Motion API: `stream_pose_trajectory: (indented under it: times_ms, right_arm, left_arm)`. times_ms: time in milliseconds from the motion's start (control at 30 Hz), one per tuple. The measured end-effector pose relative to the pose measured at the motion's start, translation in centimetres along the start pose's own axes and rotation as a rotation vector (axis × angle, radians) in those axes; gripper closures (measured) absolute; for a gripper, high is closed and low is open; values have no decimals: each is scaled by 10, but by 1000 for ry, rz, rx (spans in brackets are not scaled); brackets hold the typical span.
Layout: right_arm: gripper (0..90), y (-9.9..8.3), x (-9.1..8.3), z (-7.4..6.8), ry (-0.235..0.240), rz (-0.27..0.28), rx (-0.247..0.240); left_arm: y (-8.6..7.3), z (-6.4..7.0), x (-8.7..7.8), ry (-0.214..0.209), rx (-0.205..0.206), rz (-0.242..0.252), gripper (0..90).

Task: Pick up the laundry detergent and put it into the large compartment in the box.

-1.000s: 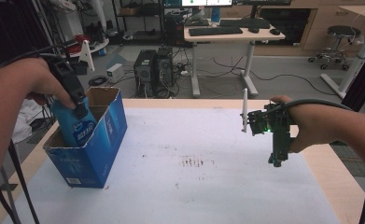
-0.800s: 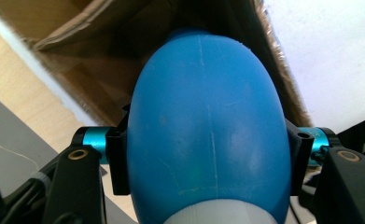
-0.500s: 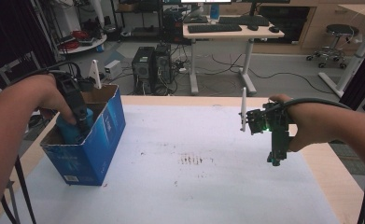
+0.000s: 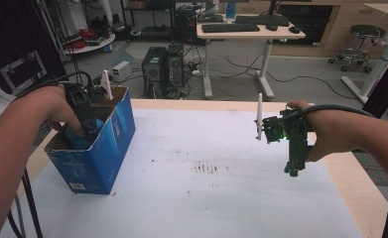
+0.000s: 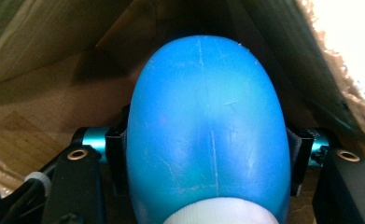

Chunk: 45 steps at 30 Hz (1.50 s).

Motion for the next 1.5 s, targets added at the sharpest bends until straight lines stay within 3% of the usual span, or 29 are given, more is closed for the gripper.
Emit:
stream_pose_trajectory:
  times_ms: [133, 567, 1100, 1300, 1500]
  right_arm:
    - [22, 1, 0, 0, 2, 1, -2]
    - [22, -2, -1, 0, -1, 4, 4]
    - [22, -1, -1, -1, -4, 8, 2]
    - [22, -3, -2, 0, -10, 13, 3]
    - [22, -3, -2, 0, -7, 16, 3]
  left_arm:
    - [1, 0, 0, 2, 12, -7, 374]
    - [2, -2, -1, -1, -7, -13, 349]
    - [-1, 1, -22, 13, -13, 3, 309]
    - [-2, 0, -32, 29, -34, 5, 266]
    - [-4, 0, -42, 48, -30, 4, 225]
Point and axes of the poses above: each handheld gripper's, and its own axes: x roughly forward along the jaws, y roughly out of its top, z roughly to its right, the point moved 6 cm from there along x, roughly forward along the jaws
